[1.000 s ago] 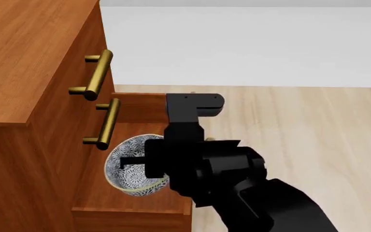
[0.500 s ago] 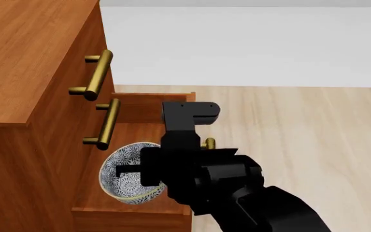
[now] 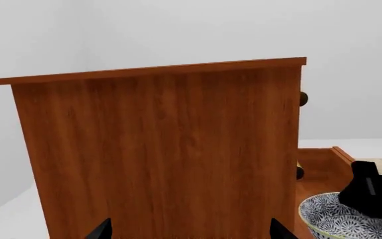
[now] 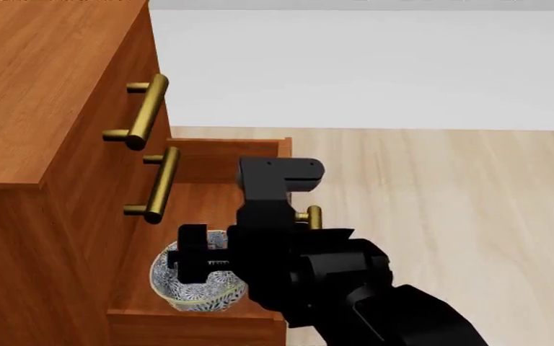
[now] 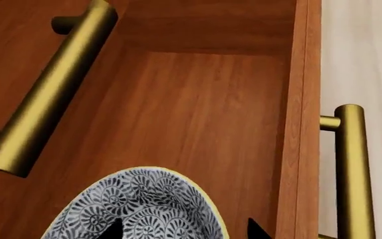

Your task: Put the bowl in the bottom drawer of the cabinet.

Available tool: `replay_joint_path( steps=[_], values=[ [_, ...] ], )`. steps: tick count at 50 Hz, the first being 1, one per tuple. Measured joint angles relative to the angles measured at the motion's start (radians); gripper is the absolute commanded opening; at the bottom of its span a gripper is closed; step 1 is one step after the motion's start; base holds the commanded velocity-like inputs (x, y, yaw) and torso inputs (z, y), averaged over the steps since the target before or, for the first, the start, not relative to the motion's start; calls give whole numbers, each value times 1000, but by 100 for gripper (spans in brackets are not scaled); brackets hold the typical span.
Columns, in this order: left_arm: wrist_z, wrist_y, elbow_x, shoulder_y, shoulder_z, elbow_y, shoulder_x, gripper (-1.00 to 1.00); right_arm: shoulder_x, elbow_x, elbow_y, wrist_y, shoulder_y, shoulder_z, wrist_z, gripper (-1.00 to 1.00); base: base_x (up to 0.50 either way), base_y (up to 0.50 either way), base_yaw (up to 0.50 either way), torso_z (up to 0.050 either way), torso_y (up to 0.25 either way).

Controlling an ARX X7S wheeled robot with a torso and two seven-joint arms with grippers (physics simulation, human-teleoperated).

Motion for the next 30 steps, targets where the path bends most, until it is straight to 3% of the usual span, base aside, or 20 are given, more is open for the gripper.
replay_joint_path(
  steps=[30],
  values=[
    [-9,2,-5,1,2,4,-9,100,0,-43,-8,-14,7,1,-9,100,1,0,0,0,0]
  ],
)
